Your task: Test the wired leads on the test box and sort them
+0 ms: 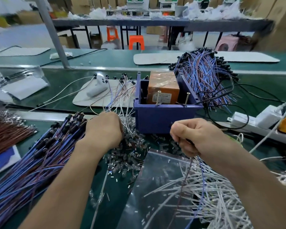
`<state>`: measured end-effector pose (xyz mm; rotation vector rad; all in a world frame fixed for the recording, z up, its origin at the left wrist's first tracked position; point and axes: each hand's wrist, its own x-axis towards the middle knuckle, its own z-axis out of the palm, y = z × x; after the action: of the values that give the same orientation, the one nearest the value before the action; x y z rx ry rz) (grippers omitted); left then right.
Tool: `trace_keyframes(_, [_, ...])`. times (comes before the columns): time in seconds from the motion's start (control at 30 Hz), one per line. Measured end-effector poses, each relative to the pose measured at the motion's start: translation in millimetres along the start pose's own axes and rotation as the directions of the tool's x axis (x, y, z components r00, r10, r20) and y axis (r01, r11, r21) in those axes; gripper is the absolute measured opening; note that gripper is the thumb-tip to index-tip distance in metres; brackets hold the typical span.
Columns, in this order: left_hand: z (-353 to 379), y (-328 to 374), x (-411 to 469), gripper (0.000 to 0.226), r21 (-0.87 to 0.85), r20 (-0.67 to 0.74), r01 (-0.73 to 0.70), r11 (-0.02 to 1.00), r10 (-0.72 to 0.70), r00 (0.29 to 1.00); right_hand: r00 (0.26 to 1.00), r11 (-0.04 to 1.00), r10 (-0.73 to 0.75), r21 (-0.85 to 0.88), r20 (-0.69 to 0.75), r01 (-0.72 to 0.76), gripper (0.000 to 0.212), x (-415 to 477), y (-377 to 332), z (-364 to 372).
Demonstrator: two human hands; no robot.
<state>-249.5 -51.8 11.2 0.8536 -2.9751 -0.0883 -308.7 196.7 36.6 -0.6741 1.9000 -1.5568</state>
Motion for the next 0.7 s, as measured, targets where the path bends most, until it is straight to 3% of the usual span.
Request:
trace_keyframes(0.27, [-2, -2, -2, 0.01, 0.039, -0.052, 0.015, 0.999, -0.013, 0.999, 1.0, 1.0, -0.015, 0.024, 0.023, 0.014, 0.042, 0, 1, -2])
trace_keyframes(0.4, [-24, -7, -8, 0.015, -0.123, -0.038, 0.021, 0.992, -0.026, 0.999, 0.998, 0.996, -0.052, 0.074, 0.039, 0.049, 0.036, 1, 3, -7])
trace_keyframes(0.47, [-44, -10, -12, 0.019, -0.302, -0.028, 0.003, 0.953, -0.012, 1.0, 0.993, 0.992, -0.086, 0.099, 0.08, 0.078, 0.028, 1, 3, -9])
trace_keyframes(0.53, [-65, -8, -20, 0.013, -0.596, -0.037, -0.079, 0.799, 0.072, 0.997, 0.984, 0.988, -0.115, 0.117, 0.134, 0.1, 0.022, 0, 4, -12])
trace_keyframes(0.6, [-86, 2, -36, 0.018, -0.829, -0.047, -0.176, 0.53, 0.248, 0.968, 0.973, 0.982, -0.147, 0.145, 0.176, 0.122, 0.013, -1, 7, -14])
trace_keyframes(0.63, [-93, 9, -44, 0.022, -0.878, -0.061, -0.212, 0.43, 0.338, 0.939, 0.967, 0.977, -0.167, 0.166, 0.192, 0.135, 0.009, -1, 8, -15])
trace_keyframes(0.7, [-100, 22, -55, 0.03, -0.906, -0.093, -0.262, 0.331, 0.449, 0.889, 0.954, 0.966, -0.204, 0.204, 0.219, 0.16, 0.007, -2, 9, -16])
